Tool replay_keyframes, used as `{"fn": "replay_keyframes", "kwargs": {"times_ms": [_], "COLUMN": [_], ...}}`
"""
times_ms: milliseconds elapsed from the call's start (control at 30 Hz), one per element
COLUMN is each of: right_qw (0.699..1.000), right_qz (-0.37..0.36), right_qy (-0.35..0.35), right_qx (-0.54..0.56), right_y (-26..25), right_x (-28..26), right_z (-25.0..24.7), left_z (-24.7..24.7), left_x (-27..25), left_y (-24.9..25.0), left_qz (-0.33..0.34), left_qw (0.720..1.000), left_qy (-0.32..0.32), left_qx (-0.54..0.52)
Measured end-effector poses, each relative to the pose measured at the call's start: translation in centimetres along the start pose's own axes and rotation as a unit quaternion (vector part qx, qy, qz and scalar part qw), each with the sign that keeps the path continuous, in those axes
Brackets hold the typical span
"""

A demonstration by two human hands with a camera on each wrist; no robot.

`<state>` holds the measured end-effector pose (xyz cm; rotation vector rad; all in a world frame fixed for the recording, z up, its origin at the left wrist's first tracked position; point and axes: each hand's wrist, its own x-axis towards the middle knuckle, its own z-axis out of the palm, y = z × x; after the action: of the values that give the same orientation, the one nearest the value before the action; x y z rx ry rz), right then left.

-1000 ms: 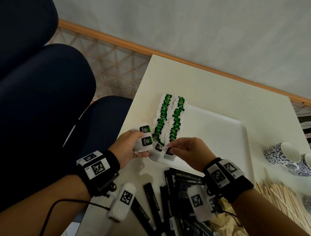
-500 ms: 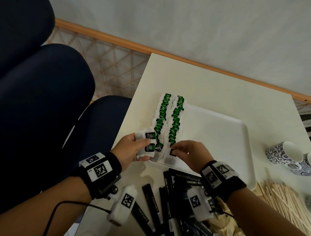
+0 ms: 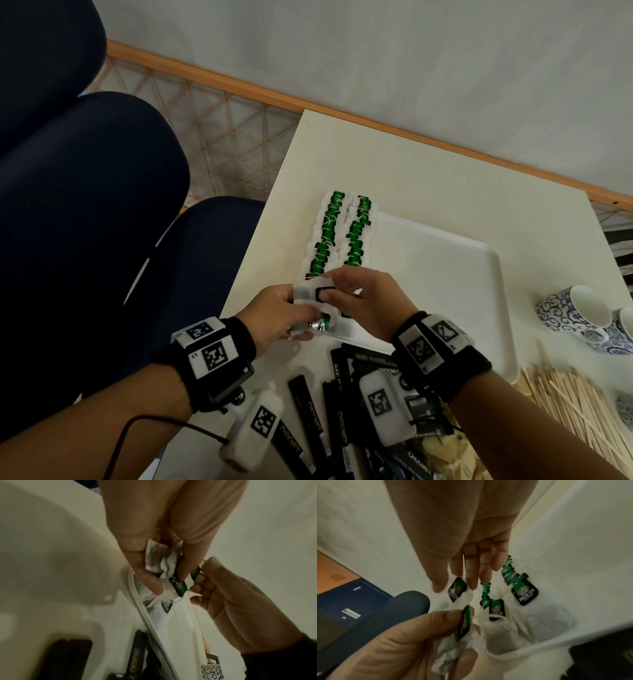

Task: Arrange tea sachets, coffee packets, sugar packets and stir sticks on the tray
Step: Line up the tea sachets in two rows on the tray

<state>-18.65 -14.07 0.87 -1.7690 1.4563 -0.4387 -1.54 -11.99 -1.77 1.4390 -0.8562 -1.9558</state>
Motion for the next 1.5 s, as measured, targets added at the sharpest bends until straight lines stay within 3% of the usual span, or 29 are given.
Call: {"fn": "replay_keyframes", "kwargs": {"times_ms": [100, 267, 467, 600, 733, 900, 1033, 1133, 1367, 1500], "right_qw": [1.0, 0.996, 1.0, 0.996, 0.992, 0.994, 0.985, 0.98, 0.984, 0.988], "right_qz": [0.004, 0.013, -0.023, -0.041, -0.021, -0.036, -0.046, -0.05, -0.058, -0.044], "right_qy": [0.005, 0.072, 0.016, -0.066, -0.098, -0.057, -0.095, -0.084, -0.034, -0.039], "right_qx": [0.006, 0.048, 0.009, -0.037, -0.073, -0.09, -0.137, -0.171, -0.165, -0.141], "right_y": [0.0, 0.2, 0.3, 0.7, 1.2, 1.5, 1.7, 1.9, 1.9, 1.6], "right_x": [0.2, -0.1, -0.8, -1.0, -0.5, 0.2, 0.2, 0.4, 1.2, 1.1], "right_z": [-0.3, -1.4, -1.5, -0.5, 1.0, 2.3, 3.2, 3.5, 3.6, 3.2], "left_z": [-0.2, -1.2, -2.6, -3.5, -3.7, -3.6, -3.7, -3.8, -3.8, -3.6], "left_x": [0.0, -0.1, 0.0, 0.2, 0.2, 0.0, -0.1, 0.0, 0.2, 0.2], "left_y": [0.0, 0.0, 1.2, 2.1, 1.9, 0.7, 0.5, 0.5, 0.4, 0.4], "left_qz": [-0.002, 0.007, 0.031, 0.055, 0.042, 0.025, 0.025, 0.029, 0.033, 0.029], "left_qw": [1.0, 0.999, 0.988, 0.982, 0.985, 0.988, 0.987, 0.986, 0.986, 0.987], "left_qy": [0.007, 0.048, 0.114, 0.145, 0.143, 0.137, 0.141, 0.145, 0.143, 0.136], "left_qx": [-0.002, -0.023, -0.096, -0.106, -0.091, -0.072, -0.073, -0.077, -0.08, -0.083]}}
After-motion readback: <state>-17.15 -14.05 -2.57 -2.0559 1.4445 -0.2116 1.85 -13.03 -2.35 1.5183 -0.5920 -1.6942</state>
